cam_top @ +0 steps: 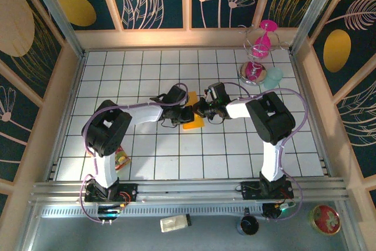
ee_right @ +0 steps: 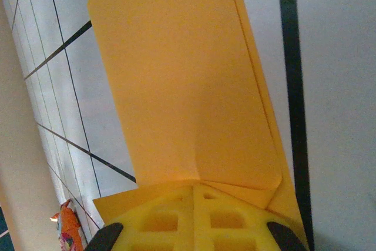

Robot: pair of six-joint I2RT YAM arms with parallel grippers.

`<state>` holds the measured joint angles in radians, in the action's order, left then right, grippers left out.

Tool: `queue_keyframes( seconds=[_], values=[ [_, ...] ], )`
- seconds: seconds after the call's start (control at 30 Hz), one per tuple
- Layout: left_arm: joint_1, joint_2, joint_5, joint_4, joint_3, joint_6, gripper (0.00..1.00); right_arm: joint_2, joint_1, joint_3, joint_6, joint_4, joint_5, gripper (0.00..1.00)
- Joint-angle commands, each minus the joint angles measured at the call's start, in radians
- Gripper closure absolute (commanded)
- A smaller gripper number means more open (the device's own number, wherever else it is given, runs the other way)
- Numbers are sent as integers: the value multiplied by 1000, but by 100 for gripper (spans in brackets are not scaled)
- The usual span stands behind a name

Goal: Fold a paper plane with a square sheet of paper (pick it up from the middle)
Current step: Fold the triangle a second time at the center of the table.

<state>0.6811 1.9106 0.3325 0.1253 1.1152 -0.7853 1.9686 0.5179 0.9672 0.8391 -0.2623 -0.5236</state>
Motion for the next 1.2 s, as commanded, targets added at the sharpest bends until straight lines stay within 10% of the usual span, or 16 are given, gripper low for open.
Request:
queue_keyframes(
  seconds=[0.0,1.17],
  values=[
    [8,30,-9,43,24,25,100,48,1,-18,6,112,22,100],
    [9,-62,-1,52,-171,22,100,62,0,-5,-18,157,43,100]
  ],
)
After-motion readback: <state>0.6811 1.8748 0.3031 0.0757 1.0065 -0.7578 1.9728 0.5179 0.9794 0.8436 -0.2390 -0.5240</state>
